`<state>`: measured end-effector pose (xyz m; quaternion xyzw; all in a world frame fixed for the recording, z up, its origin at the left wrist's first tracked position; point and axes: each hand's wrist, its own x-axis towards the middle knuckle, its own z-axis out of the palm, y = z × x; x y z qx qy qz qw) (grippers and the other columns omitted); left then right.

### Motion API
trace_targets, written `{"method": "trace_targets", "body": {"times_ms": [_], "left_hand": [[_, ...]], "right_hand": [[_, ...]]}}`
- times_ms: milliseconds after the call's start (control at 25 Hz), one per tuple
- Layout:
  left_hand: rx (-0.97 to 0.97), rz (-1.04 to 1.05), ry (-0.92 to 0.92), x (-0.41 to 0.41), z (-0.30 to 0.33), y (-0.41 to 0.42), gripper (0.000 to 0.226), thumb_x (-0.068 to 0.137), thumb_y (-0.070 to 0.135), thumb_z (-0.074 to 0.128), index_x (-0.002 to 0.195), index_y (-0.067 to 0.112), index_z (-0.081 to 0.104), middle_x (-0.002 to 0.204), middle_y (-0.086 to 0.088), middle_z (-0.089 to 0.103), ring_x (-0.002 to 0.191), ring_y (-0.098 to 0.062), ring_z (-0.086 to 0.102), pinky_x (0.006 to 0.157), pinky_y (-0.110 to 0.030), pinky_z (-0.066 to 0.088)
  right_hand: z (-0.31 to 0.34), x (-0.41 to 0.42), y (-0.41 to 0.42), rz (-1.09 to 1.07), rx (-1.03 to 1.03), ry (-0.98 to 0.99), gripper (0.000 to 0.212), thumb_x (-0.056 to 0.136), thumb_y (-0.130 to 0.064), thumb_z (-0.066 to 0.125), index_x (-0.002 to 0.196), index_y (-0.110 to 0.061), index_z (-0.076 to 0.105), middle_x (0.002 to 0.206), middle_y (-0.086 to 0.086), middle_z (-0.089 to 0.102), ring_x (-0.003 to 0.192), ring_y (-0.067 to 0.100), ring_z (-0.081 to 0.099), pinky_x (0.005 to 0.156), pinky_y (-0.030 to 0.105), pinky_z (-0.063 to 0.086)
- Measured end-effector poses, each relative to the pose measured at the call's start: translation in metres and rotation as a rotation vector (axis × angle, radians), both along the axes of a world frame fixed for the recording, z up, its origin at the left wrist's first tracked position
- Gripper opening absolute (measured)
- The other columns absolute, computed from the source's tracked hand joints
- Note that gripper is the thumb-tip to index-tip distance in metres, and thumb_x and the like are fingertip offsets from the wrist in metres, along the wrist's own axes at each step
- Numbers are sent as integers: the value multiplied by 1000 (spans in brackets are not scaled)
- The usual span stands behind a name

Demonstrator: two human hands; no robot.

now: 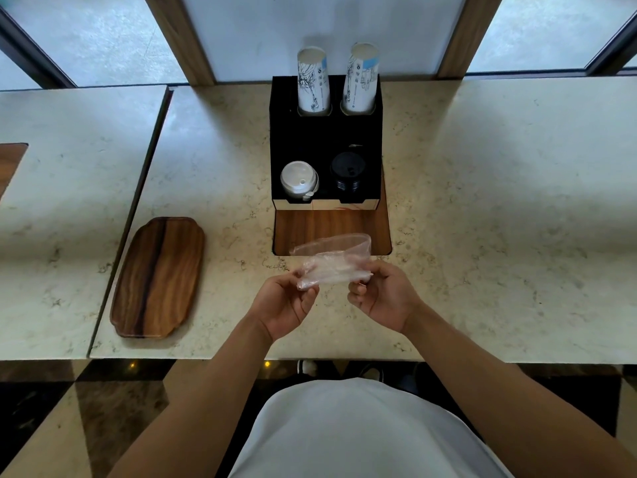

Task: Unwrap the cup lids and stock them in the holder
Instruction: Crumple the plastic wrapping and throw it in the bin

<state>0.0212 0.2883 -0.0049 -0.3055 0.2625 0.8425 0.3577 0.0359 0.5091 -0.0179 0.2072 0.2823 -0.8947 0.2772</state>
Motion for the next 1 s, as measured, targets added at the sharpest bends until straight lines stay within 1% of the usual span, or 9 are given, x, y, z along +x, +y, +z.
{"method": "trace_targets", "body": {"times_ms": [120,200,280,440,600,680,760,880,1000], "left_hand": [[-62,-97,45,-2,1,-4,25,86,11,48,106,2,58,96,-19,67,69,-29,70,59,-36,62],[-250,-281,149,-4,2,-5,17,94,21,56,93,5,62,91,-17,67,72,-29,70,64,-40,61],[-384,-474,233,-5,3,-6,23,98,27,60,100,4,61,95,-21,70,78,-35,71,73,-46,61],[-336,-685,213,-8,5,-8,49,96,37,64,134,8,55,121,-25,71,104,-41,70,80,-46,61],[-254,-885,323,-8,6,3,38,96,20,65,129,0,61,116,-19,72,102,-32,72,86,-41,60],[-238,-840,360,-4,4,8,27,95,8,66,121,2,69,113,-17,73,100,-30,73,84,-38,60],[-309,-704,390,1,0,13,25,92,5,68,118,3,72,112,-18,75,101,-33,73,84,-41,60],[-598,-452,448,5,-7,22,20,92,8,69,111,6,74,111,-18,75,101,-35,73,89,-46,61],[-909,-359,501,8,-9,32,8,90,13,73,97,11,75,97,-13,76,84,-23,74,74,-29,62]], "right_hand": [[3,-3,4,55,72,-49,37,87,-38,60,94,-6,78,72,9,64,57,20,57,55,31,46],[5,-6,9,152,217,-52,40,91,-48,62,87,-10,76,78,9,66,61,20,60,55,32,49],[7,-7,13,292,348,17,25,85,-35,69,92,-11,71,86,9,64,68,19,63,58,32,53],[12,-10,19,468,392,116,12,83,-20,63,90,-12,69,88,7,64,73,19,64,65,32,54],[15,-19,18,618,412,206,30,83,-14,60,110,-13,72,105,11,68,90,25,66,74,34,57],[13,-21,16,566,433,192,38,83,-21,68,120,-14,72,109,13,70,96,27,68,80,37,59],[8,-19,15,390,438,104,48,89,-44,70,124,-12,71,116,15,72,102,31,71,89,44,58],[-2,-7,17,272,464,-18,79,84,-76,59,129,-11,65,121,19,74,109,35,71,98,49,55],[-10,8,17,340,471,53,94,68,-84,67,137,-21,57,131,17,68,121,34,67,109,51,50]]}}
